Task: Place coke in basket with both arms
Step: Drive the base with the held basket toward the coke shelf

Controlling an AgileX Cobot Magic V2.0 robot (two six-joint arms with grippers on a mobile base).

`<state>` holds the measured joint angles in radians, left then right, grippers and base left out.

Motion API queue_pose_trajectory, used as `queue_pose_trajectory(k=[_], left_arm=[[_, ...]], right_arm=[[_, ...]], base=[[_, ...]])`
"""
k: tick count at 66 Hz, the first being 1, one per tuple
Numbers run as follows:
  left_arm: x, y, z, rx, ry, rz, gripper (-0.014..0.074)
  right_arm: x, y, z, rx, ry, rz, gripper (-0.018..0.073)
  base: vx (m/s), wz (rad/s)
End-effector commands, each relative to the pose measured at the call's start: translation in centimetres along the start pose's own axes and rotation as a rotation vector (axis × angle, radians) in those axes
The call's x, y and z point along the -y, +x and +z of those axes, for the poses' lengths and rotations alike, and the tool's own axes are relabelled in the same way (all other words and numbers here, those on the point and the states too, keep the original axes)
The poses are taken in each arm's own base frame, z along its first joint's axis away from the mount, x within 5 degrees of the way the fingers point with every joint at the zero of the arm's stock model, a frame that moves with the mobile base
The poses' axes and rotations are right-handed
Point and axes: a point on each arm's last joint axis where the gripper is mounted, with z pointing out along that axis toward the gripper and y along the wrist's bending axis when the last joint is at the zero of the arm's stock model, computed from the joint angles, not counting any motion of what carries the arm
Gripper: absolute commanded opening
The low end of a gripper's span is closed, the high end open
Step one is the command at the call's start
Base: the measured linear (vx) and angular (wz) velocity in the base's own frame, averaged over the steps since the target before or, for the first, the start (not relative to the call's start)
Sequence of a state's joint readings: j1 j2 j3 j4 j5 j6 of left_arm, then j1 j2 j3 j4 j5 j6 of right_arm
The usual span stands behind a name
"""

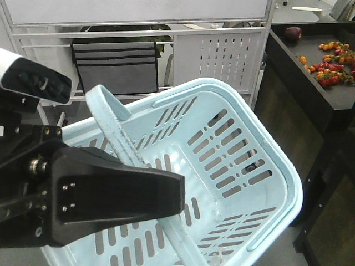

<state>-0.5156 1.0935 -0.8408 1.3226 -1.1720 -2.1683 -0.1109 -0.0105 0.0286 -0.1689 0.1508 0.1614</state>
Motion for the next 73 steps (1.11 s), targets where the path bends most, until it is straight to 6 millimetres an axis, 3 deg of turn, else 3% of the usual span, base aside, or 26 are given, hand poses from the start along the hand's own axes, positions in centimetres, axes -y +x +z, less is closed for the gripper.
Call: queue_pose_trajectory(k=[1, 73], left_arm=[[1.82, -1.0, 0.03, 0.061, 0.089, 0.012, -0.0006], [1.82, -1.0, 0.03, 0.061, 0.089, 0.012, -0.0006]], right_arm=[[-0.07, -0.55, -0.09, 0.082, -0.004, -0.017, -0.0002], [-0.07, -0.56, -0.09, 0.083, -0.005, -0.016, -0.0002]], base=[[0.21, 0.06], [0.22, 0.3]])
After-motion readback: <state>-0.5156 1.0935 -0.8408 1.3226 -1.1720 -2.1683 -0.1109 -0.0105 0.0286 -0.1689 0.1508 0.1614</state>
